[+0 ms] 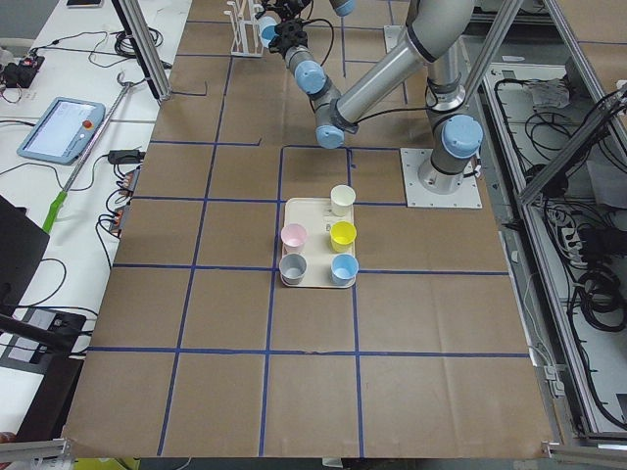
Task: Transfer IKEA cup to right arm and place on rack
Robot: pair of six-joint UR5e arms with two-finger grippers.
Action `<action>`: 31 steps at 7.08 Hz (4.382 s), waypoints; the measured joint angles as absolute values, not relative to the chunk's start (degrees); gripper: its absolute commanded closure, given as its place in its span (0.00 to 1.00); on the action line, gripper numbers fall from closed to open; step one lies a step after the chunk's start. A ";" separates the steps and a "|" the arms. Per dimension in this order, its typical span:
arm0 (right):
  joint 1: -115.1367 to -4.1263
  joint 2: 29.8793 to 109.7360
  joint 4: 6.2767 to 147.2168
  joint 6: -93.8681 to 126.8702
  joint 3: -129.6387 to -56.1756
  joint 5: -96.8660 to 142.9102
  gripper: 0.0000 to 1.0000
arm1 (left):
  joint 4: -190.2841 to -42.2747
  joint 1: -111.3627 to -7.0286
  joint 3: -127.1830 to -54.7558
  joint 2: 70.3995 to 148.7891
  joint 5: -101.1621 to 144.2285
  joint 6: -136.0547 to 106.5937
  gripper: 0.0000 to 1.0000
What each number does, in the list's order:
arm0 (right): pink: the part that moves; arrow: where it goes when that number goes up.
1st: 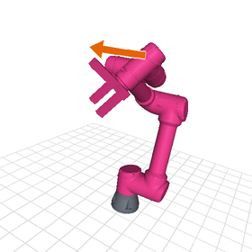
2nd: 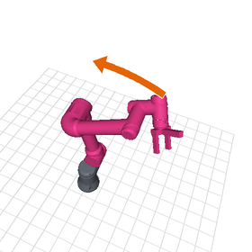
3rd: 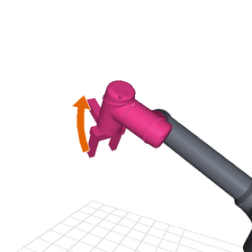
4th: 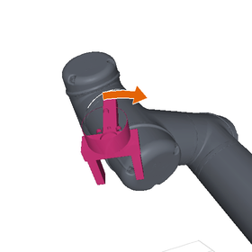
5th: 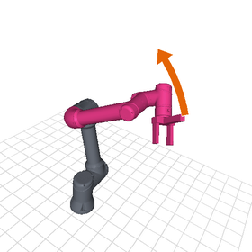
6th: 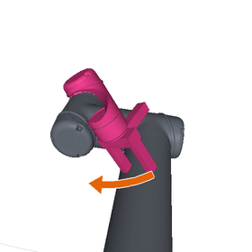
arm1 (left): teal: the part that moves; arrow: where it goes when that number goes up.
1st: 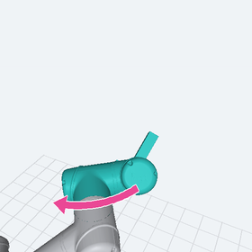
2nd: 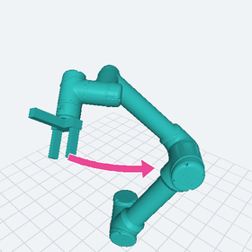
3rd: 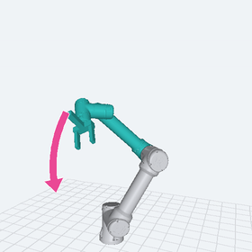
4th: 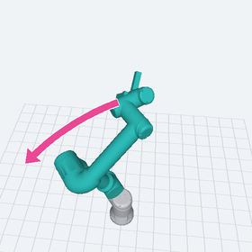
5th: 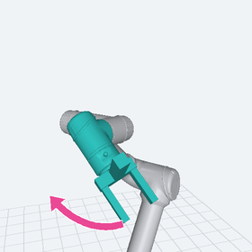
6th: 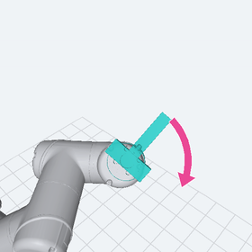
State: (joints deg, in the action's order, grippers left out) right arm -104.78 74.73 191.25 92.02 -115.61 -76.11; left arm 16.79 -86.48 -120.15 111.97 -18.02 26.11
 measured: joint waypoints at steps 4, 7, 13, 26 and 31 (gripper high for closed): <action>-104.82 73.96 191.25 91.96 -115.49 -76.11 0.32 | 16.79 -86.48 -120.15 111.85 -18.02 25.93 0.97; -104.85 74.08 191.25 91.86 -115.43 -75.90 0.50 | 16.79 -86.49 -120.13 111.72 -18.04 25.30 0.85; -104.94 74.49 191.25 91.74 -115.32 -75.10 0.55 | 17.85 -86.37 -119.69 111.56 -19.53 21.20 0.21; -81.48 65.68 199.72 -1.48 -106.50 -75.49 0.80 | -15.56 -78.87 -101.40 107.72 -56.29 10.52 0.02; -80.58 54.54 205.46 -9.31 -98.61 -75.63 0.80 | -74.11 -86.82 -85.46 102.54 -84.54 1.66 0.01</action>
State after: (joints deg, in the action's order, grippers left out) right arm -80.58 54.54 205.46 -9.31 -98.61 -75.63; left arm -74.11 -86.82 -85.46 102.54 -84.54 1.66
